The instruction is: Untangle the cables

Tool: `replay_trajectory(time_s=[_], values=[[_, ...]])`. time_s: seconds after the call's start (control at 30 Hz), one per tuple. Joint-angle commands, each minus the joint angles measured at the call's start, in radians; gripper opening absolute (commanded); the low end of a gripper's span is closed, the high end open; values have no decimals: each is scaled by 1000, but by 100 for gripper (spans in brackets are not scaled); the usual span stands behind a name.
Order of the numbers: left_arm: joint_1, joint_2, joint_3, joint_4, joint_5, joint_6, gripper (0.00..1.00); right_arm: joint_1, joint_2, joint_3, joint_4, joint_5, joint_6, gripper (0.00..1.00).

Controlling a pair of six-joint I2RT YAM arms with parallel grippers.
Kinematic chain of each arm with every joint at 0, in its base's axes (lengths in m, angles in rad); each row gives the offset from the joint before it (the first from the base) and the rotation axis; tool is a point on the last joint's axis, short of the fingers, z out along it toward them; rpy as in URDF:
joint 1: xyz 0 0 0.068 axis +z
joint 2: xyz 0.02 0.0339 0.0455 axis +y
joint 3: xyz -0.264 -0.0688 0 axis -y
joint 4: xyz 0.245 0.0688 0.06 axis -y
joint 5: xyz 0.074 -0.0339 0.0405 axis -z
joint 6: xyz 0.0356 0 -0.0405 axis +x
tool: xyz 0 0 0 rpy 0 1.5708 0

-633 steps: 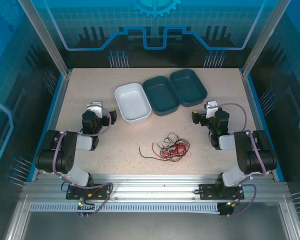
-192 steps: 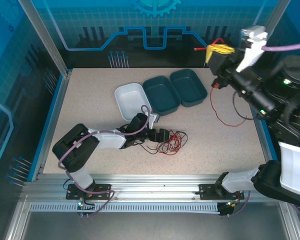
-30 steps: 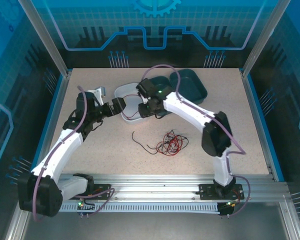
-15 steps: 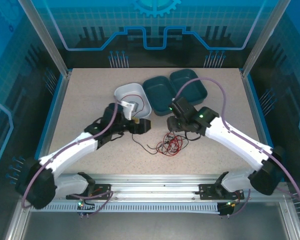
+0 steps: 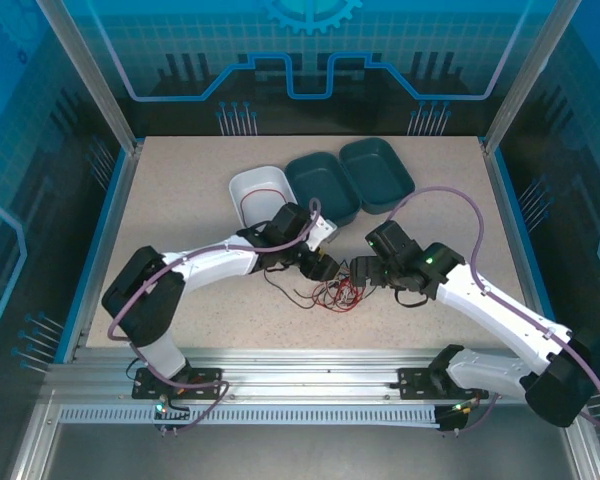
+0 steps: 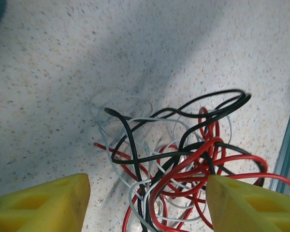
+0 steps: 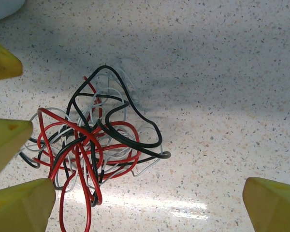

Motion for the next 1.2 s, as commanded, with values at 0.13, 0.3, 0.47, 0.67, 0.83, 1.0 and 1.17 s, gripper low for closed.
replay_trajectory(time_s=[0.13,0.3,0.47,0.67,0.83,1.0,1.17], values=[[-13,72,57,-43,64,90,60,-43,-28,-43,26,-17,53,100],[-21,95,75,-43,69,76,40,-72,-33,-102,70,-53,60,100],[-36,31,75,-46,48,67,9,-92,-17,-129,125,-88,65,100],[-39,-99,42,-42,26,46,4,-108,5,-143,217,-166,63,100],[-40,-171,30,-38,12,22,5,-112,38,-152,274,-189,66,100],[-39,-230,39,-54,37,11,5,-129,88,-183,346,-221,77,100],[-40,-311,41,-61,55,1,5,-152,138,-222,419,-255,98,100]])
